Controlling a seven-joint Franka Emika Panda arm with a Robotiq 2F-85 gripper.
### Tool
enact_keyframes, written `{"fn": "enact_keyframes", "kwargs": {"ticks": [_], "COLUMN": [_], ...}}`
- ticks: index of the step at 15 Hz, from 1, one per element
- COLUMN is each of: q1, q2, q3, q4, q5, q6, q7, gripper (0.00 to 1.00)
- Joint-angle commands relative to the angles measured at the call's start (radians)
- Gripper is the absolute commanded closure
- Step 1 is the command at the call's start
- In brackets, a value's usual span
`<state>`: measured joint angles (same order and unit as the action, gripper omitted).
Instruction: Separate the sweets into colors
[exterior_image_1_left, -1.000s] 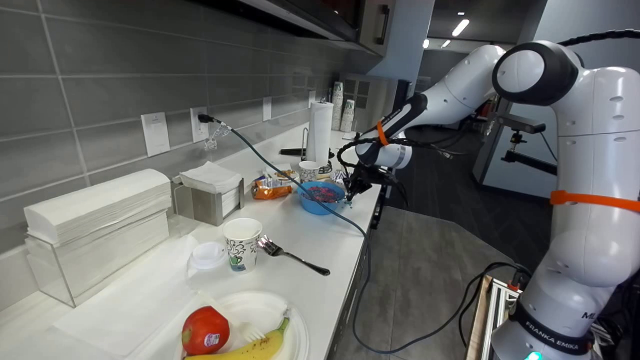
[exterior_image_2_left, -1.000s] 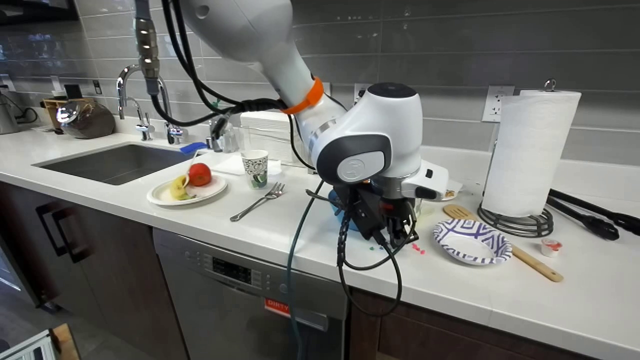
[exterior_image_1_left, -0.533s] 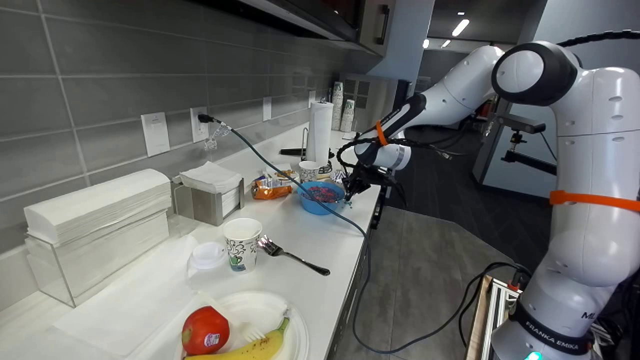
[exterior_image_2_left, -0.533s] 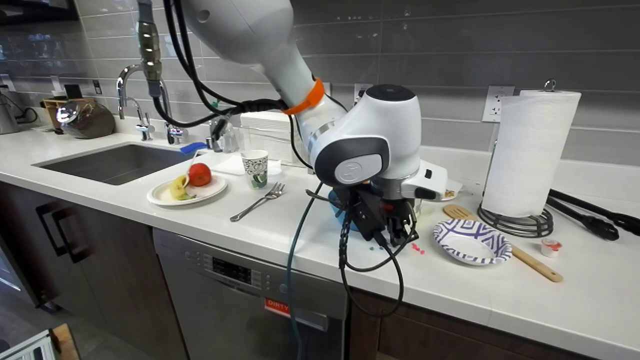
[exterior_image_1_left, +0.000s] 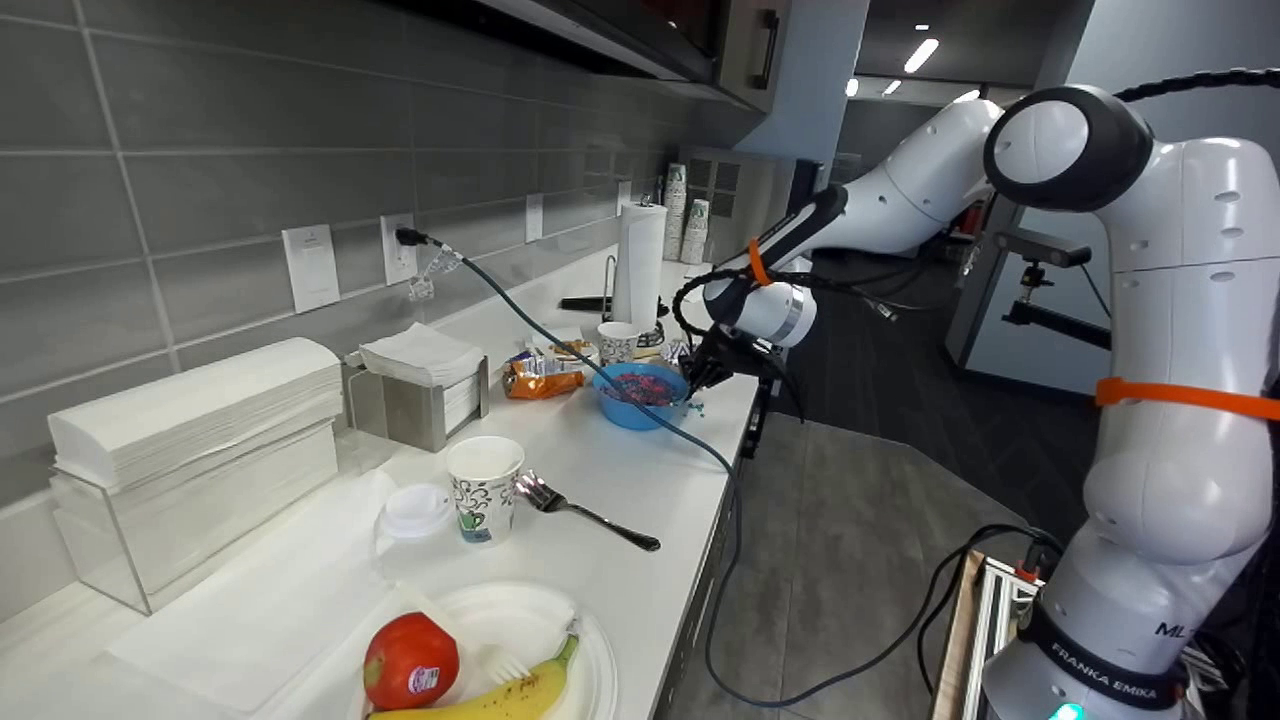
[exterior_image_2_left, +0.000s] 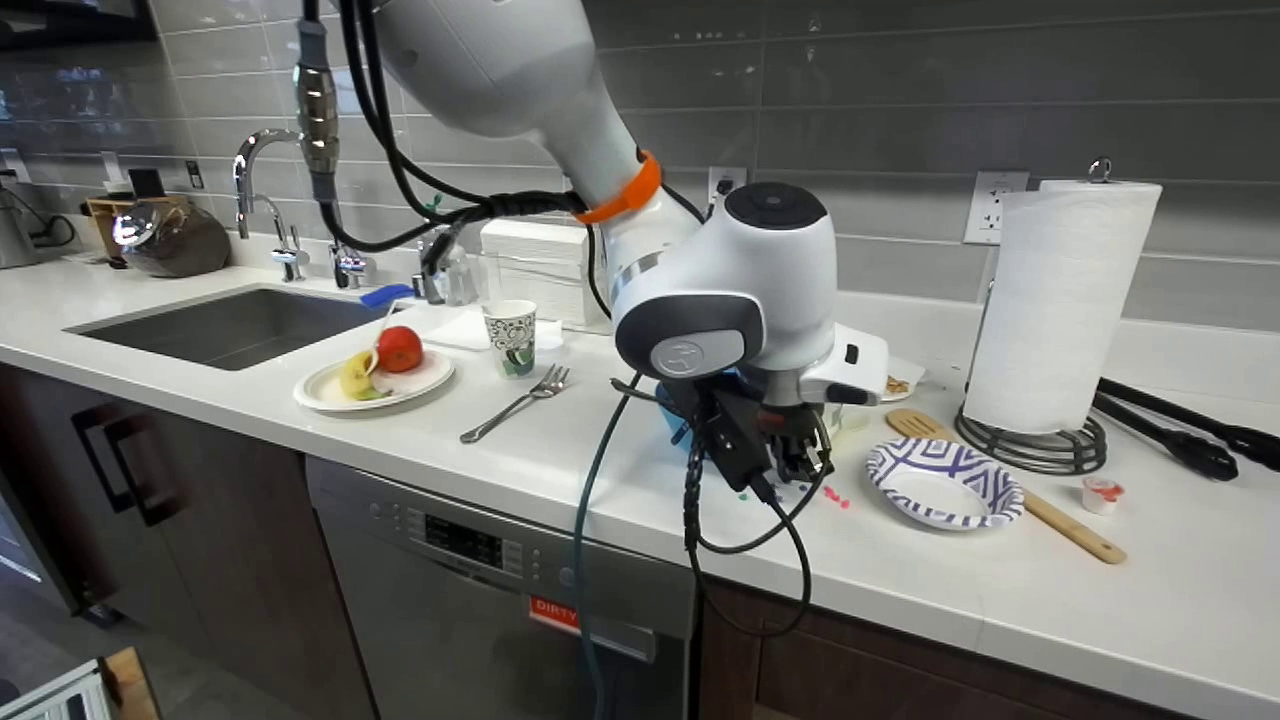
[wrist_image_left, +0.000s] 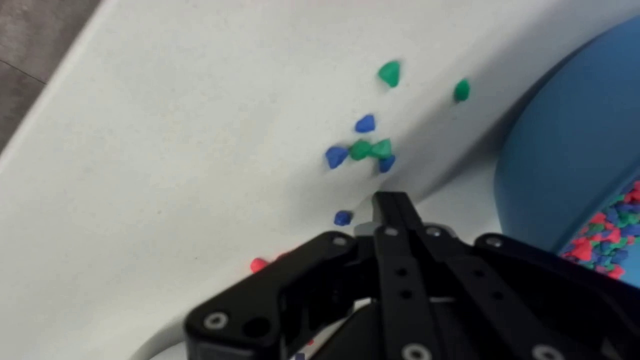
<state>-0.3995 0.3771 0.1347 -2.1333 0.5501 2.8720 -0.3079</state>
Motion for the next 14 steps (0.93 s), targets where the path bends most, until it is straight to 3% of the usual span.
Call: {"fn": "enact_keyframes", "kwargs": {"ticks": [1, 6, 10, 11, 14], "q1": [-0.051, -0.088, -0.119, -0.075, -0.046], "q2": [0.002, -0.009, -0.026, -0.034, -0.043], "q3": [0.054, 0.081, 0.094, 0.042, -0.009], "q4": [-0.007, -0.009, -0.004, 0.0, 0.002], "q5": [0.065, 0.09, 0.097, 0.123, 0.137], "q6": [-0.028, -0.087, -0.198, -0.235, -0.315], "q7": [-0.065, -0.073, -0.082, -0.098, -0.1], "gripper": [1.0, 1.0, 1.0, 1.0, 1.0]}}
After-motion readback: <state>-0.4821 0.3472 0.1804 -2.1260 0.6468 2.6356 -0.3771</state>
